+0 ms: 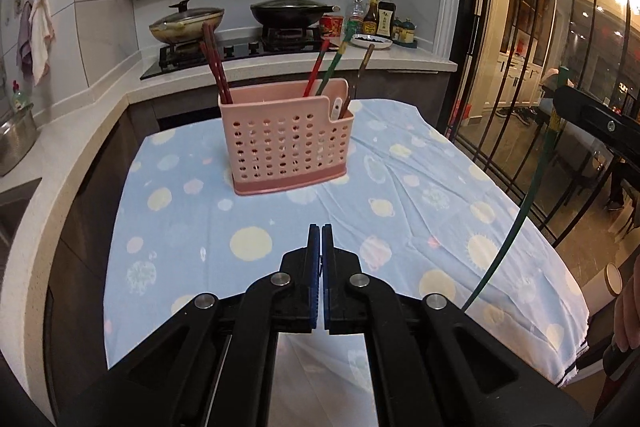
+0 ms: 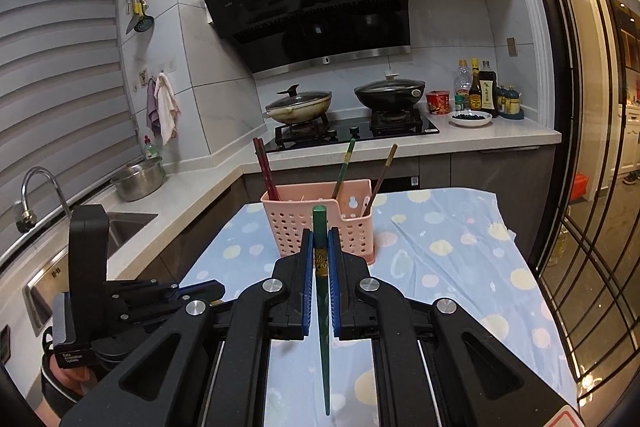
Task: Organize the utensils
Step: 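Lift and carry the spoon and chopstick over the pink holder with both tools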
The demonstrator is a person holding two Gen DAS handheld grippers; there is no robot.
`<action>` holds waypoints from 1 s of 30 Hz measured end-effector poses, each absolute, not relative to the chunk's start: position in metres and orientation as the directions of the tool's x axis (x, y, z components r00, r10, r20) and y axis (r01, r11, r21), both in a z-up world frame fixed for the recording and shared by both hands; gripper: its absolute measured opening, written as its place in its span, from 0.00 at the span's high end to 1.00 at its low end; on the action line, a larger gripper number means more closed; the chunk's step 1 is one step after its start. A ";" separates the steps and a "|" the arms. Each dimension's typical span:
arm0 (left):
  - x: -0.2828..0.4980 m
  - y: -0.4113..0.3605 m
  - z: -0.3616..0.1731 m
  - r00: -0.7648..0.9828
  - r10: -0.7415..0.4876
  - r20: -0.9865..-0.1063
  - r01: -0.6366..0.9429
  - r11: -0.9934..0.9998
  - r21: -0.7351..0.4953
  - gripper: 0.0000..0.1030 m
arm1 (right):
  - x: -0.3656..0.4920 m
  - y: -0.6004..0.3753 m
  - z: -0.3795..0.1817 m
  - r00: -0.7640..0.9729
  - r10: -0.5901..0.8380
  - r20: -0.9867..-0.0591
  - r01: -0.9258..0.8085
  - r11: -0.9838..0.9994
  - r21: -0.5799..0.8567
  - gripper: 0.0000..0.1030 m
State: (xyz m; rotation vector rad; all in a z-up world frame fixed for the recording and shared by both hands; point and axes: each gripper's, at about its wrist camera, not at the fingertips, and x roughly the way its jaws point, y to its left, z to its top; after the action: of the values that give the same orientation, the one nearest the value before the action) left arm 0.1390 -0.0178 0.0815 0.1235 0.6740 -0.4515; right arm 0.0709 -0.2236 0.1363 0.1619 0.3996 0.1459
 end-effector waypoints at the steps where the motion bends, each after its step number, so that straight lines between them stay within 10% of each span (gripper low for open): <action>1: 0.146 -0.019 0.088 0.696 -0.362 -0.619 0.441 0.897 -0.029 0.99 | 0.078 -0.224 0.142 0.914 0.173 -0.368 -0.112 0.977 0.181 0.94; 19: 0.292 -0.032 0.186 0.805 -0.281 -0.523 0.367 0.928 0.066 0.99 | 0.248 -0.226 0.248 0.964 0.153 -0.216 -0.110 0.974 0.200 0.94; 30: 0.344 -0.034 0.157 0.784 -0.241 -0.572 0.341 0.937 0.073 0.99 | 0.328 -0.200 0.213 0.938 0.160 -0.309 -0.104 0.977 0.187 0.93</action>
State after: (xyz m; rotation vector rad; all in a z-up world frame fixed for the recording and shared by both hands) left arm 0.3444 -0.0344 0.1573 0.1767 0.5917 -0.3156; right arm 0.3284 -0.1997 0.2132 0.1697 0.3287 0.1355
